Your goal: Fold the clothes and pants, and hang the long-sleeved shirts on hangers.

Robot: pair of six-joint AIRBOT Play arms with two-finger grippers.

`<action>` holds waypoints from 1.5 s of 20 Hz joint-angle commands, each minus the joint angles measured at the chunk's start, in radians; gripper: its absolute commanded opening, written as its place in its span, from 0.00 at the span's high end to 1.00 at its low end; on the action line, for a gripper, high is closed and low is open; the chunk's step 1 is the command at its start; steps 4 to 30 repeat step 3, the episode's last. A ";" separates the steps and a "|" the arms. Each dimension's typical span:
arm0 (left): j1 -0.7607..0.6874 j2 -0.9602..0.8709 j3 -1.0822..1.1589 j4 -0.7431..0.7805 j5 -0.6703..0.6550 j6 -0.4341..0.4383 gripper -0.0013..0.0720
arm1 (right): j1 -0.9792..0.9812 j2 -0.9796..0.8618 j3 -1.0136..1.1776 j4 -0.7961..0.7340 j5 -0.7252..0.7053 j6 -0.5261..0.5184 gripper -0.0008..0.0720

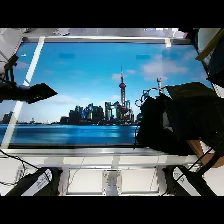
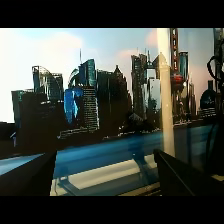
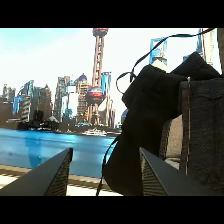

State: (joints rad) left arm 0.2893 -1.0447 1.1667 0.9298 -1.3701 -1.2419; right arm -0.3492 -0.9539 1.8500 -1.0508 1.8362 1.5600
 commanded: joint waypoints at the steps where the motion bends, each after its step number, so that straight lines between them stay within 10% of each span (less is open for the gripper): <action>1: 0.000 0.001 0.000 0.000 -0.004 -0.001 0.03 | 0.001 0.000 0.002 0.001 0.000 -0.001 0.35; 30: 0.000 0.001 0.000 0.000 -0.004 -0.001 0.03 | 0.001 0.000 0.002 0.001 0.000 -0.001 0.35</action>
